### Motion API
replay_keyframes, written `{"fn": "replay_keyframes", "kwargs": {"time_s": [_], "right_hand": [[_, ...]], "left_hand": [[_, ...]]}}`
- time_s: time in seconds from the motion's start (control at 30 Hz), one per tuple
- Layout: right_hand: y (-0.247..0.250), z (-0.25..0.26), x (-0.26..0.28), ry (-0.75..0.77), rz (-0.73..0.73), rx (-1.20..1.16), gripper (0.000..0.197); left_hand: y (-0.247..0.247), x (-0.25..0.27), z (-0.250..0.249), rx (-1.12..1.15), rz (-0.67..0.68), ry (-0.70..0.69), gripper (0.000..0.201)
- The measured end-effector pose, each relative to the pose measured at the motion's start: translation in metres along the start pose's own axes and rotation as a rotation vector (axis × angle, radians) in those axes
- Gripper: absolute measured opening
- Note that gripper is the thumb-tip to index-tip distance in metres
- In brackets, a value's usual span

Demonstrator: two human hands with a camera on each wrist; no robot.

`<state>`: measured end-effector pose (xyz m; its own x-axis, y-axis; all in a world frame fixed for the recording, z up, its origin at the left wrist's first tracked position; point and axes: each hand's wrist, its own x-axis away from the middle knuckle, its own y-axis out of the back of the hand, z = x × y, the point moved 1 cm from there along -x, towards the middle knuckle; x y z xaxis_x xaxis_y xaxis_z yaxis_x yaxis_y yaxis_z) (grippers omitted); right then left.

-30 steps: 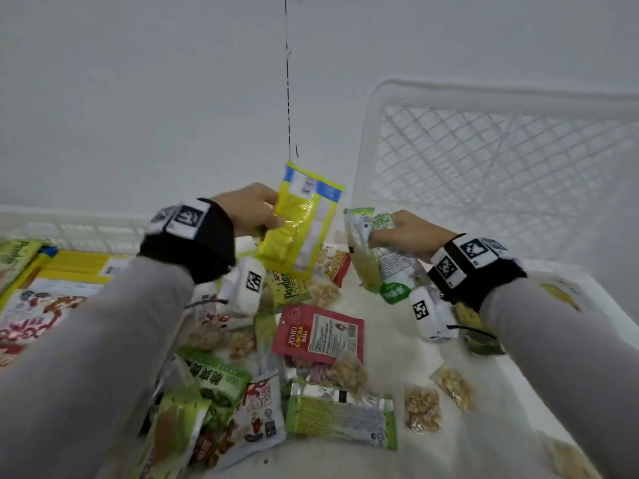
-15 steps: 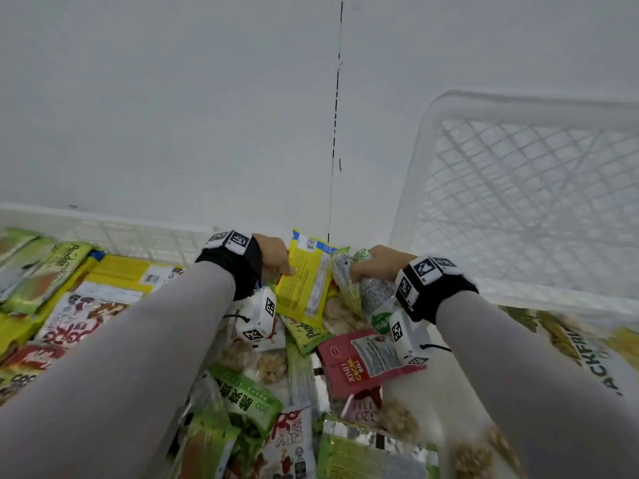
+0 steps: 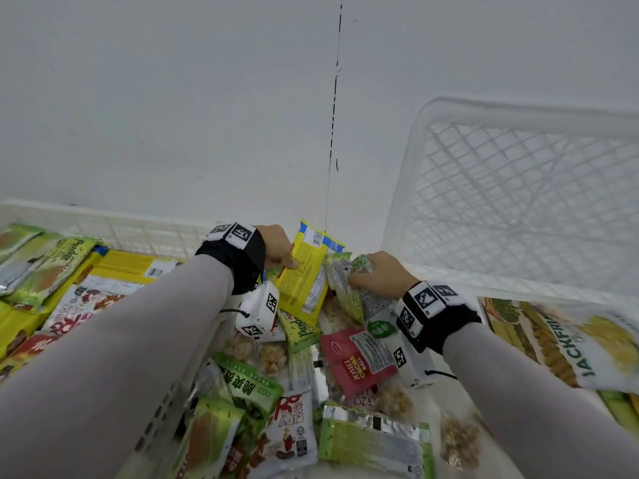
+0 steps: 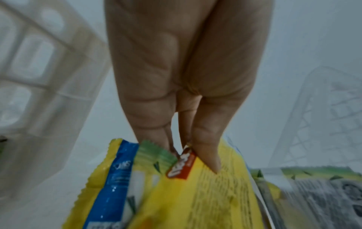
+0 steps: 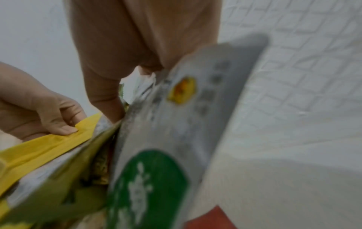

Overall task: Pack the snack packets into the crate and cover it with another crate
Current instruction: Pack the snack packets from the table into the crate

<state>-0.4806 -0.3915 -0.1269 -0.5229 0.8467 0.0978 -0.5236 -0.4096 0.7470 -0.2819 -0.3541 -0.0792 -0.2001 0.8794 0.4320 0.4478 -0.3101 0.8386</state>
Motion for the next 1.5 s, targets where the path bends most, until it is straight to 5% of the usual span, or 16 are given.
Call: {"fn": "replay_keyframes", "kwargs": {"time_s": [0.1,0.23,0.37,0.47,0.6,0.7,0.93,1.1,1.2,1.37,1.5], "right_hand": [[0.008,0.002,0.013,-0.036,-0.117,-0.064,0.022],[0.027,0.011,0.032,-0.106,-0.234,-0.244,0.015],[0.047,0.029,0.053,-0.135,-0.351,-0.4,0.024],[0.059,0.051,0.069,-0.124,-0.404,-0.492,0.029],[0.062,0.09,0.079,-0.119,-0.416,-0.67,0.026],[0.048,0.128,0.08,-0.138,-0.359,-0.788,0.018],[-0.02,0.228,0.042,-0.228,-0.25,-0.946,0.009],[-0.068,0.276,0.014,-0.36,-0.246,-0.754,0.044],[-0.103,0.286,-0.002,-0.406,-0.308,-0.688,0.025],[-0.148,0.302,-0.011,-0.427,-0.373,-0.568,0.008],[-0.167,0.308,-0.01,-0.315,-0.455,-0.371,0.043]], "left_hand": [[0.008,0.015,-0.012,0.034,-0.044,-0.044,0.013],[0.03,0.036,-0.028,0.07,-0.073,-0.119,0.038],[0.056,0.059,-0.037,-0.006,-0.129,-0.216,0.012],[0.074,0.071,-0.029,0.084,-0.144,-0.281,0.023],[0.1,0.094,0.002,0.458,-0.046,-0.32,0.034],[0.122,0.109,0.039,0.608,-0.026,-0.344,0.016],[0.155,0.123,0.159,0.776,0.035,-0.295,0.01],[0.15,0.106,0.232,0.969,0.096,-0.193,0.016],[0.135,0.091,0.261,1.048,0.123,-0.132,0.015],[0.116,0.073,0.286,0.767,-0.079,-0.07,0.027],[0.121,0.065,0.298,0.797,-0.208,-0.166,0.024]]}}
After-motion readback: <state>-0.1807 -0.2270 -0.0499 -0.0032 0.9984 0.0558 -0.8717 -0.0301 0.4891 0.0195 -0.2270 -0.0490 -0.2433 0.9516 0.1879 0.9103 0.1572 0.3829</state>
